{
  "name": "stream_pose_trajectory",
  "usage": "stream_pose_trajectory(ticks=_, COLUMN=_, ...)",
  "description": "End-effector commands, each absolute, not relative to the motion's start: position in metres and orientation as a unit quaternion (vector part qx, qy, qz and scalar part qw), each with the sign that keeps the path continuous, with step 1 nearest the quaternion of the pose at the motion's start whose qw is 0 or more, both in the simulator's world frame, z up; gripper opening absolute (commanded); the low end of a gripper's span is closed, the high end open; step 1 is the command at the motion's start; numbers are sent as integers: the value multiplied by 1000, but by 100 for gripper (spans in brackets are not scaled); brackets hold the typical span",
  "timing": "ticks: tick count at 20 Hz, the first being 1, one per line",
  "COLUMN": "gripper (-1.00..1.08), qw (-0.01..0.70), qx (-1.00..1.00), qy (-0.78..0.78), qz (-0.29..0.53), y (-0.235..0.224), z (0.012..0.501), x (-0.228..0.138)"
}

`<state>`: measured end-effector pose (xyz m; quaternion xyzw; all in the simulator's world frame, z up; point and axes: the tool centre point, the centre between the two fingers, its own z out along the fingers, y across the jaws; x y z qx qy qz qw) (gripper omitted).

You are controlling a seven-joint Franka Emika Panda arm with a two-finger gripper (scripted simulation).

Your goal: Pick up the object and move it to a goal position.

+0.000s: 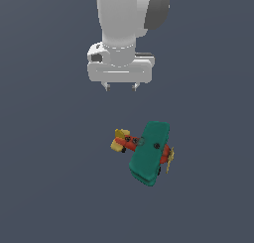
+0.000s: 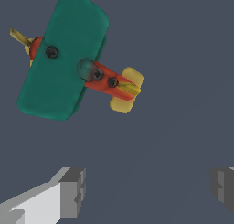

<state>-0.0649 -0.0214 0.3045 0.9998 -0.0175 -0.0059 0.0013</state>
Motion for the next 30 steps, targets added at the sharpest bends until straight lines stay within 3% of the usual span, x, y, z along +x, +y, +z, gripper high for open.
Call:
stream_pose_trajectory(ticks=1, gripper=68, qw=1, qx=1000, qy=-17, qz=-6, y=-21, z=305, x=-65)
stream_pose_trajectory(ticks=14, gripper=68, qw=5, qx=1000, qy=-19, qz=20, y=-18, z=335, x=-59)
stream_pose_trajectory(ticks=30, gripper=68, qw=34, qx=993, qy=-27, qz=107, y=-5, z=441, x=-53)
